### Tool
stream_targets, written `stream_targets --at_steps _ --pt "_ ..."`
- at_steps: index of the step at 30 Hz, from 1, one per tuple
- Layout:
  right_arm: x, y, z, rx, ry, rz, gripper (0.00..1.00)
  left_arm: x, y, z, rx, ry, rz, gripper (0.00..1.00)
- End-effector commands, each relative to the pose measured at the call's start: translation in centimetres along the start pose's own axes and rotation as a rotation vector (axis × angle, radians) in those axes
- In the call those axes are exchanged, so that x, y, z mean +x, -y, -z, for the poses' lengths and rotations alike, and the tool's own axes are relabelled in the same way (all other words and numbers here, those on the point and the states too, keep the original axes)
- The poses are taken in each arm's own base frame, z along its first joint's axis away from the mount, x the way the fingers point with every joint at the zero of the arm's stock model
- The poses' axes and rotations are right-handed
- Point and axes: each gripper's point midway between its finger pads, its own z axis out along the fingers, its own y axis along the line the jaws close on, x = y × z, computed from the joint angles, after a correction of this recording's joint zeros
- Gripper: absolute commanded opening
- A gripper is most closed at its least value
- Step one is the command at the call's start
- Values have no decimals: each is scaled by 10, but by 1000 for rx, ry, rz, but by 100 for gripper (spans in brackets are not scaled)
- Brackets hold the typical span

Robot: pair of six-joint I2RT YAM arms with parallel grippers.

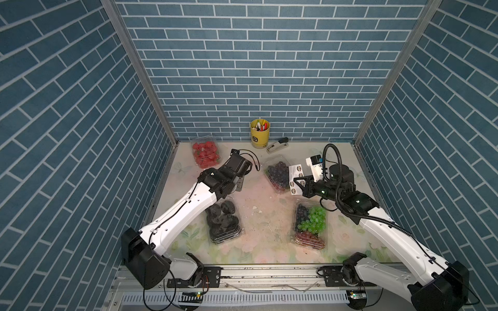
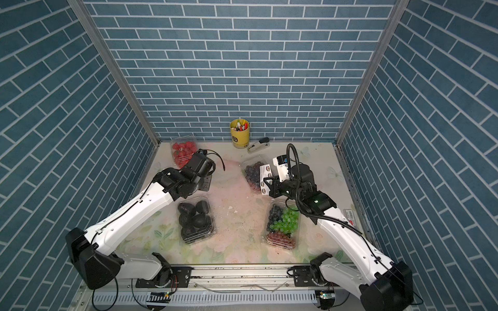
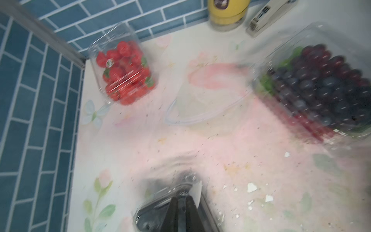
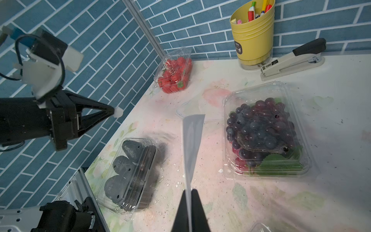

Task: Label fruit boxes
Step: Stick the label on the fruit box.

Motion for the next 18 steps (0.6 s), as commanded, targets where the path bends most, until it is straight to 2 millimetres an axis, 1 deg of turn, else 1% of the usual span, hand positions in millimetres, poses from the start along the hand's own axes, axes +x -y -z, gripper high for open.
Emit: stream_targets --at_steps 1,5,7,12,18 --pt "-2 -7 5 -39 30 39 0 50 -38 8 -190 -157 -42 11" --pt "-1 -9 6 -52 27 36 0 76 -50 13 -242 -220 -32 11" --pt "0 -10 7 -59 29 36 0 91 -54 11 -262 -251 -19 11" --pt "1 -12 7 -70 28 33 0 116 -63 12 -327 -290 4 11" --pt "2 -13 6 -78 26 30 0 141 -58 1 -350 -349 4 12"
